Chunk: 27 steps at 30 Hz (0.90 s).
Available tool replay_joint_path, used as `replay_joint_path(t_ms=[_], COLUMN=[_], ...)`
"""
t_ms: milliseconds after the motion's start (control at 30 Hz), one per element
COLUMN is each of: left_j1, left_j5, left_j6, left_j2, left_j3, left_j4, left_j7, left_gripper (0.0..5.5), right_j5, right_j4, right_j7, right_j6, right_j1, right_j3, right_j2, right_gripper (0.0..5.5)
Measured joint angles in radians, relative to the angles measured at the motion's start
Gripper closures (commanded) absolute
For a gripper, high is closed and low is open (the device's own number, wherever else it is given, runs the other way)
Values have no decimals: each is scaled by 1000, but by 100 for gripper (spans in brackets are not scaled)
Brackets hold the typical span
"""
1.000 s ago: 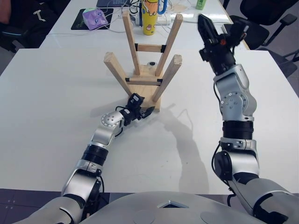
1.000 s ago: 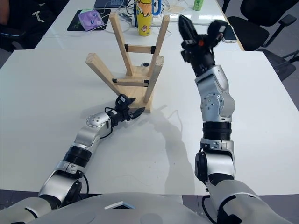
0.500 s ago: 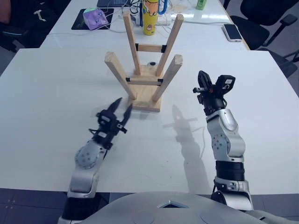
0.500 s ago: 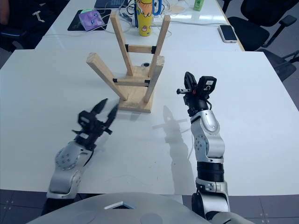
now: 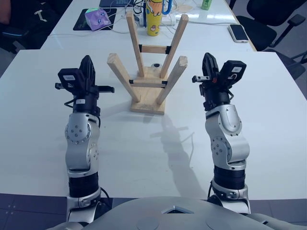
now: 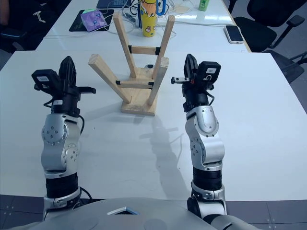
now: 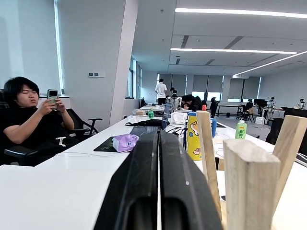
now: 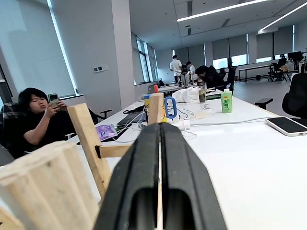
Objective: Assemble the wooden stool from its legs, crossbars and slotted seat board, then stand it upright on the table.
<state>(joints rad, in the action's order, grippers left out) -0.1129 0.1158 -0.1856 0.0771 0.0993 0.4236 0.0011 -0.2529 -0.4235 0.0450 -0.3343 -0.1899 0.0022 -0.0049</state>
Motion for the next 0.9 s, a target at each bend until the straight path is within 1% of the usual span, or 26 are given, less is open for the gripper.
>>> replay_joint_path(t_ms=[200, 267, 300, 367, 400, 567, 700, 767, 867, 900], left_j1=[-9, -24, -36, -74, -94, -99, -76, -45, -5, -5], left_j5=[-7, 3, 15, 49, 49, 50, 19, -8, -37, -45], left_j6=[-8, -8, -10, -22, -31, -56, -47, -51, -55, -51], left_j2=[4, 1, -3, -18, -21, -11, 4, 14, 31, 41], left_j3=[20, 13, 0, -58, -68, -77, -66, -37, -10, -10], left_j4=[1, -17, -26, -44, -47, -44, -40, -46, -53, -53], left_j7=[28, 18, 4, -52, -57, -58, -42, -18, -2, -2], left_gripper=[547, 547, 547, 547, 547, 547, 547, 547, 547, 547], right_j5=[10, 9, 10, 7, 18, 49, 50, 49, 50, 45], right_j4=[-1, 2, 4, 28, 45, 124, 150, 176, 201, 195], right_j7=[52, 50, 39, -25, -39, -64, -94, -112, -130, -134], right_j6=[0, 0, -1, -32, -55, -143, -161, -174, -167, -125], right_j1=[-23, -27, -34, -63, -74, -76, -75, -62, -37, -37], right_j3=[-68, -69, -55, 34, 78, 100, 90, 73, 32, -7], right_j2=[19, 19, 21, 23, 24, -19, -48, -75, -119, -119], right_gripper=[550, 550, 550, 550, 550, 550, 550, 550, 550, 550])
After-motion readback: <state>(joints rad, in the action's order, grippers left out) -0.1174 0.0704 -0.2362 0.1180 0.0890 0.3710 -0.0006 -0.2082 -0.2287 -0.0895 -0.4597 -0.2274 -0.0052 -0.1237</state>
